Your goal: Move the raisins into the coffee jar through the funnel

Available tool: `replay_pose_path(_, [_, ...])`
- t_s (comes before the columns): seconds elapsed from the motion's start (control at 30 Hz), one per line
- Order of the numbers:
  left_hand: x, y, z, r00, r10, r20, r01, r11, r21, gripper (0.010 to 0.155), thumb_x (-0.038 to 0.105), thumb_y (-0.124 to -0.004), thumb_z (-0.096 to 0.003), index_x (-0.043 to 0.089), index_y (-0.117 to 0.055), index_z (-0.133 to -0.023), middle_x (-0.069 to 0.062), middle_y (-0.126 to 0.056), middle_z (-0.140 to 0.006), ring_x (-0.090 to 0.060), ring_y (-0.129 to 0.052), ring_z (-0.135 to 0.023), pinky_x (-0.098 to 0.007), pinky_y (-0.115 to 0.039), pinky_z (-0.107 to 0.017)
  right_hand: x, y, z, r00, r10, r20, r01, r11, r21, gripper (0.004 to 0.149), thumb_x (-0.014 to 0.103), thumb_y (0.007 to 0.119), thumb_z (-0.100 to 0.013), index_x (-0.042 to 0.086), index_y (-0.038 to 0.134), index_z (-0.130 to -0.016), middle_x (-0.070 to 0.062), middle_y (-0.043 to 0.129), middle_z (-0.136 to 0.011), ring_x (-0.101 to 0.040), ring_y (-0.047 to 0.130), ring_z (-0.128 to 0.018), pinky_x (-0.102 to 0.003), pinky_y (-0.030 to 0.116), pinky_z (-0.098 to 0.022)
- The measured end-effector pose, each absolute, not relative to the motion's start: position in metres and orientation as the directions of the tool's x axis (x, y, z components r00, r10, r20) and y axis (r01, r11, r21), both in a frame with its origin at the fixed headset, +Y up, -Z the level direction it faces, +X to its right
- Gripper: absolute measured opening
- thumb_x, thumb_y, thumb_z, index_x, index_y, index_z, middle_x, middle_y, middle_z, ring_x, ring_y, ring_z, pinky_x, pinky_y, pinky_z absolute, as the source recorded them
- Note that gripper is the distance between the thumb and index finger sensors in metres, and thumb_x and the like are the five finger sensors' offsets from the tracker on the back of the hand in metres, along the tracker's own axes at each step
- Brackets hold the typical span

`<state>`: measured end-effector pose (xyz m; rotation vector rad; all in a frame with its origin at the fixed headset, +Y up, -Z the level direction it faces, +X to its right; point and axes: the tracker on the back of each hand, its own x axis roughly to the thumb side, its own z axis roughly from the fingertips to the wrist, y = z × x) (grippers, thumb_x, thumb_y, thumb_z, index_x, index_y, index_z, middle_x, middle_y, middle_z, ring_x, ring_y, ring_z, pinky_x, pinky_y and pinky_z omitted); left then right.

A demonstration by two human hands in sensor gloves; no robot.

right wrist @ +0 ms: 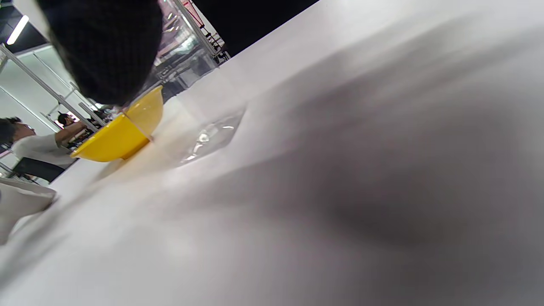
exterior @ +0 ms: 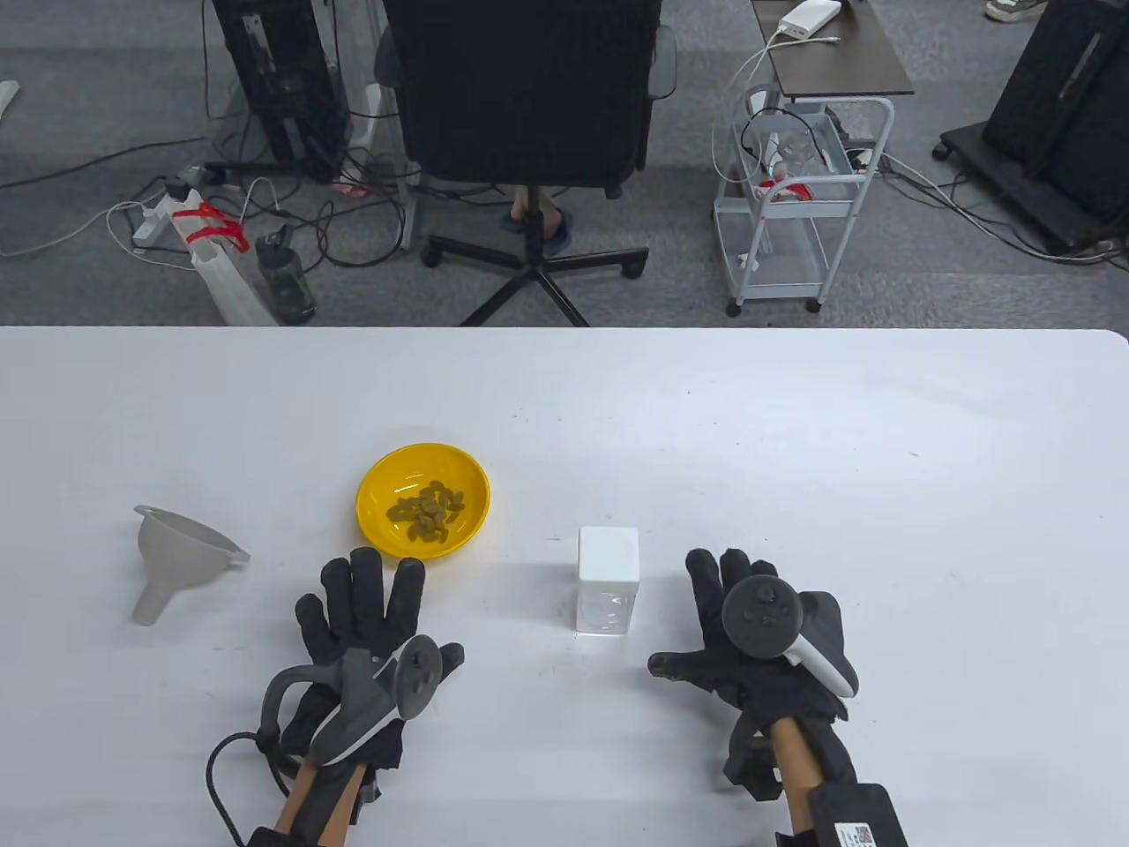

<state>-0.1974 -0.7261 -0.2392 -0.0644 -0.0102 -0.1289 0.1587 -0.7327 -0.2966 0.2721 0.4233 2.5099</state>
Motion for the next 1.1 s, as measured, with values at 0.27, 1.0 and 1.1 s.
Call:
replay_pose_path(0.27, [-0.199, -0.727, -0.239, 0.994, -0.108, 0.014, 0.109, 0.992, -0.063, 0.095, 0.078, -0.052, -0.0542, 0.029, -0.006, -0.121, -0.02, -0.012, -0.132, -0.05, -0.02, -0.12, -0.071, -0.027, -0.081, 0.129, -0.745, -0.327, -0.639, 0.769, 0.032, -0.701, -0.599, 0.386, 0.108, 0.052, 0.087, -0.05, 0.011, 0.012, -0.116, -0.034, -0.001, -0.113, -0.067, 0.002, -0.097, -0.077, 0.029, -0.073])
replay_pose_path(1.0, [-0.104, -0.678, -0.254, 0.814, 0.379, 0.441, -0.399, 0.916, -0.051, 0.097, 0.075, -0.065, -0.0531, 0.034, -0.011, -0.122, -0.014, -0.02, -0.135, -0.045, -0.032, -0.124, -0.07, -0.034, -0.083, 0.136, -0.723, -0.273, -0.581, 0.741, 0.336, -0.723, -0.66, 0.205, 0.09, 0.044, 0.091, -0.049, 0.016, 0.033, -0.112, -0.027, 0.043, -0.116, -0.056, 0.054, -0.103, -0.074, 0.056, -0.068])
replay_pose_path(1.1, [-0.086, -0.681, -0.251, 0.77, 0.382, 0.511, -0.398, 0.914, -0.083, 0.091, 0.069, -0.07, -0.0544, 0.039, -0.016, -0.121, -0.005, -0.03, -0.136, -0.037, -0.039, -0.126, -0.068, -0.036, -0.084, 0.132, -0.721, -0.271, -0.574, 0.733, 0.365, -0.72, -0.664, 0.201, 0.09, 0.045, 0.091, -0.049, 0.016, 0.033, -0.111, -0.026, 0.047, -0.114, -0.055, 0.058, -0.1, -0.074, 0.057, -0.068])
